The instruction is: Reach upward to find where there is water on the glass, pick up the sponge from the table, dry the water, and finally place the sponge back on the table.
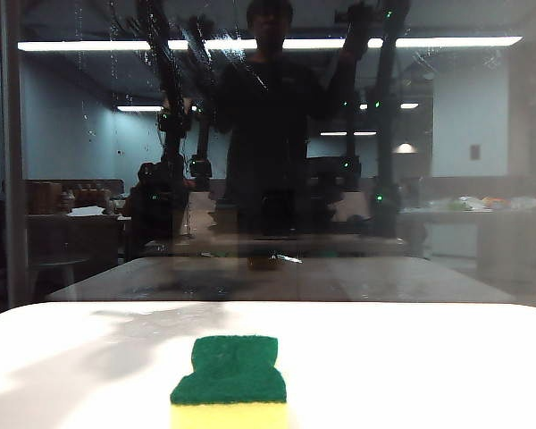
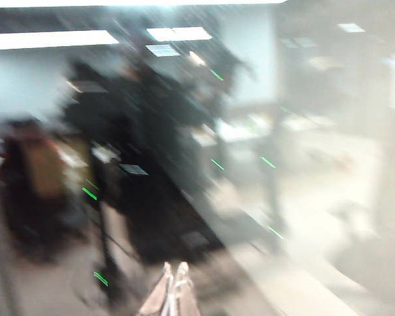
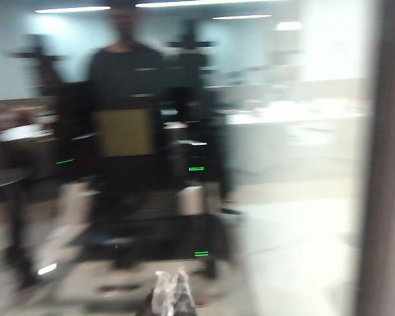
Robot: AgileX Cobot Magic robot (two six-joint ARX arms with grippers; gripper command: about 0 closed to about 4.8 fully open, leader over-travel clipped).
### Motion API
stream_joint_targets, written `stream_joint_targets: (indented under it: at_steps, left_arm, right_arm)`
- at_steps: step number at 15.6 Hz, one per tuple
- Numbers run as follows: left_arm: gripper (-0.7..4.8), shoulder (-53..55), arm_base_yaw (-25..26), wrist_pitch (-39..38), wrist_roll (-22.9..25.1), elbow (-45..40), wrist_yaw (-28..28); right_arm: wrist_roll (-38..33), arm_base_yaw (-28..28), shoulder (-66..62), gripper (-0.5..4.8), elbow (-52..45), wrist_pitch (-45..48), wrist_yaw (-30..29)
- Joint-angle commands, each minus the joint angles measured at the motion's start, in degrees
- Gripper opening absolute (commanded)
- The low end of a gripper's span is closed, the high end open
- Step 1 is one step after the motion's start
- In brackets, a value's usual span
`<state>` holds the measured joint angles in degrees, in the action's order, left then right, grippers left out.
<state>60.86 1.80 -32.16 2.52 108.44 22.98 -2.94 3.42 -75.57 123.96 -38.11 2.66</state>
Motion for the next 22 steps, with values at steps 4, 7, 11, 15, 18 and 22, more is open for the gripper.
stream_joint_targets:
  at_steps: [4, 7, 11, 15, 18, 22]
  left_arm:
    - [-0.06, -11.4, 0.0, -0.9, -4.4, -12.2, 14.2]
    - [-0.06, -17.1, 0.0, 2.7, -9.6, -24.6, 19.3]
    - [-0.06, -22.8, 0.0, 10.0, -12.4, -42.1, 26.2]
    - [-0.06, -23.0, -1.4, 14.6, -12.4, -57.5, 30.9]
    - [-0.01, -22.3, -5.2, 15.3, -11.0, -70.4, 23.8]
    - [2.80, -16.3, -13.4, 15.1, -8.5, -75.5, 13.9]
  right_arm:
    - [0.1, 0.1, 0.6, -0.01, 0.3, 0.0, -25.0]
    - [-0.1, 0.1, 0.6, -0.01, 0.3, 0.0, -35.4]
    - [-0.3, 0.1, 1.0, -0.01, 0.3, -0.9, -38.8]
    - [-0.3, 0.1, 1.0, -0.01, 0.3, -0.9, -38.8]
    - [-0.3, 0.1, 0.9, -0.01, 0.3, -0.9, -38.8]
    - [-0.3, 0.1, 0.9, -0.01, 0.3, -0.9, -38.8]
